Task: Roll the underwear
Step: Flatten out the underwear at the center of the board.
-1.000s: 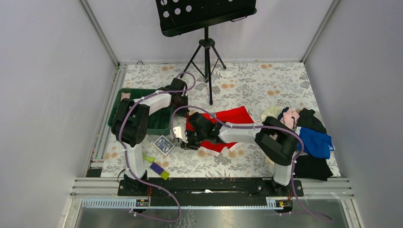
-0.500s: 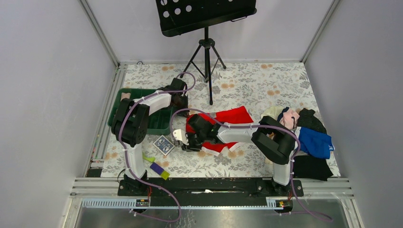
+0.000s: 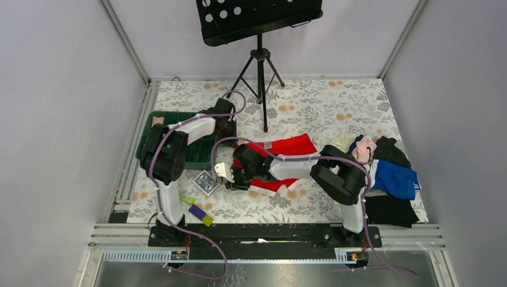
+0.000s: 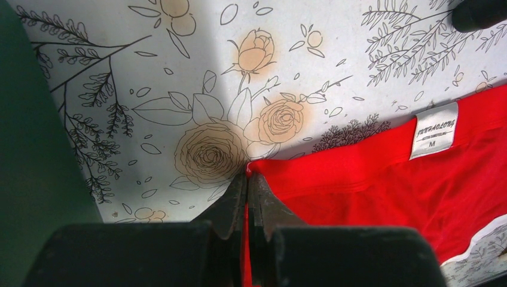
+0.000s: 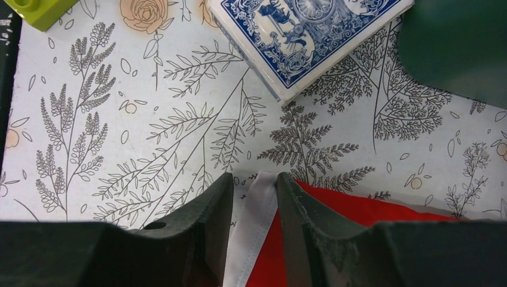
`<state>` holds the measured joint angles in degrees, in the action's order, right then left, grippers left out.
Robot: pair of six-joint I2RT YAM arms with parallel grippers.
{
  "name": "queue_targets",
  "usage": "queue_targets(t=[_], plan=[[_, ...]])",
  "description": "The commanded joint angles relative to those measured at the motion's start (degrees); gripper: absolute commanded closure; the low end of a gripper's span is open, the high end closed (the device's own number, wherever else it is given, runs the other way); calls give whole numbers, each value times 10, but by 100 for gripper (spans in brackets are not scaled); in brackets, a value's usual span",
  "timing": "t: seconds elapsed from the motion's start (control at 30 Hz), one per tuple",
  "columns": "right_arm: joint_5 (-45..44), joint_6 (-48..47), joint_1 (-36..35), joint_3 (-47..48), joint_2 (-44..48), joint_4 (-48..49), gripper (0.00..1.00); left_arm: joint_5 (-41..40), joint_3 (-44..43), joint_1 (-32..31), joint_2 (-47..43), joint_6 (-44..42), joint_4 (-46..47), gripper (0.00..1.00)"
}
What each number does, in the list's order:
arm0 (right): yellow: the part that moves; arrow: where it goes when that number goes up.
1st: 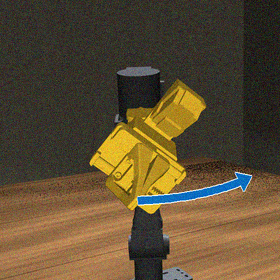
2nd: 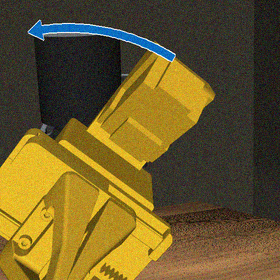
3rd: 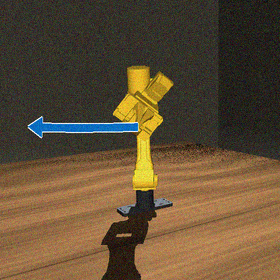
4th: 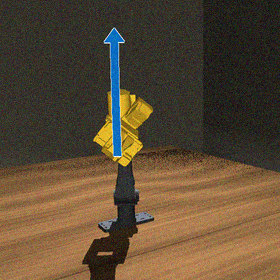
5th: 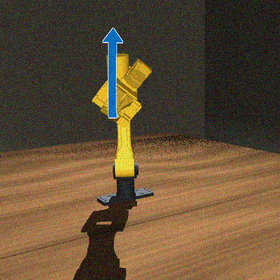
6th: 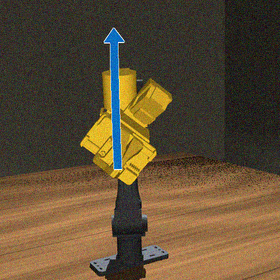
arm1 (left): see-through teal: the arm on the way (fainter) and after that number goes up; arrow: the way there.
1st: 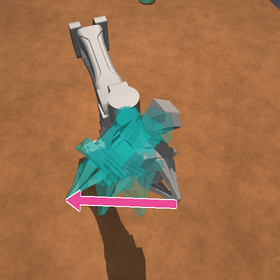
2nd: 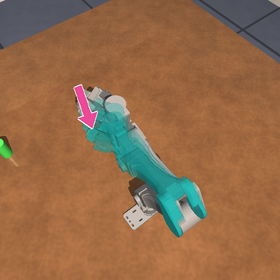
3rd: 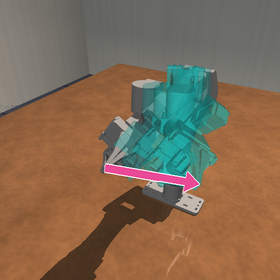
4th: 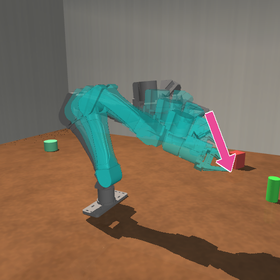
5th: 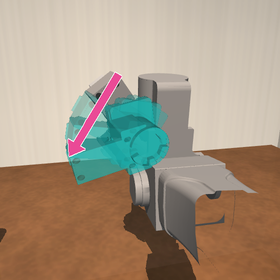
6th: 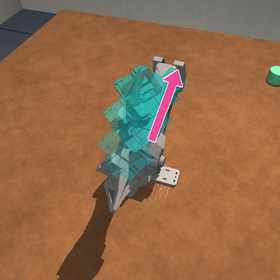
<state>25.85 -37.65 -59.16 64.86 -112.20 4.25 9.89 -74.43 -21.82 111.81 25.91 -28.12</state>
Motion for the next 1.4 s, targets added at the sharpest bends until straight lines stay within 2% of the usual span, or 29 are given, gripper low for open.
queue_targets(t=[0.0, 0.07, 0.13, 0.27, 0.37, 0.57, 0.77, 1.1, 1.37], plan=[[-56, -1, -3, 5, -23, -27, 60, 4, -7, 4, -17, -5, -4, 100], [-73, 0, -3, 4, -21, -27, 60, 5, -6, 5, -18, -5, -4, 100], [-89, -3, -3, 1, -19, -27, 65, 7, -4, 5, -17, -5, -4, 100], [-97, -4, -3, -2, -22, -27, 88, 10, -6, 8, -14, -6, -7, 100], [-73, 24, -3, 7, -6, -1, 100, 11, -21, 10, -13, -11, -17, 100], [19, 126, -3, 63, 30, 54, 100, -10, -53, 26, -50, -15, -40, 100], [50, 204, -3, 98, 59, 58, 100, 32, -79, 39, -83, -28, -61, 100], [13, 222, 19, 6, 186, 58, 100, 102, -132, 18, -67, -29, -85, 100], [-6, 251, 60, -89, 287, 64, 100, 92, -195, -39, -23, -24, -74, 100]])
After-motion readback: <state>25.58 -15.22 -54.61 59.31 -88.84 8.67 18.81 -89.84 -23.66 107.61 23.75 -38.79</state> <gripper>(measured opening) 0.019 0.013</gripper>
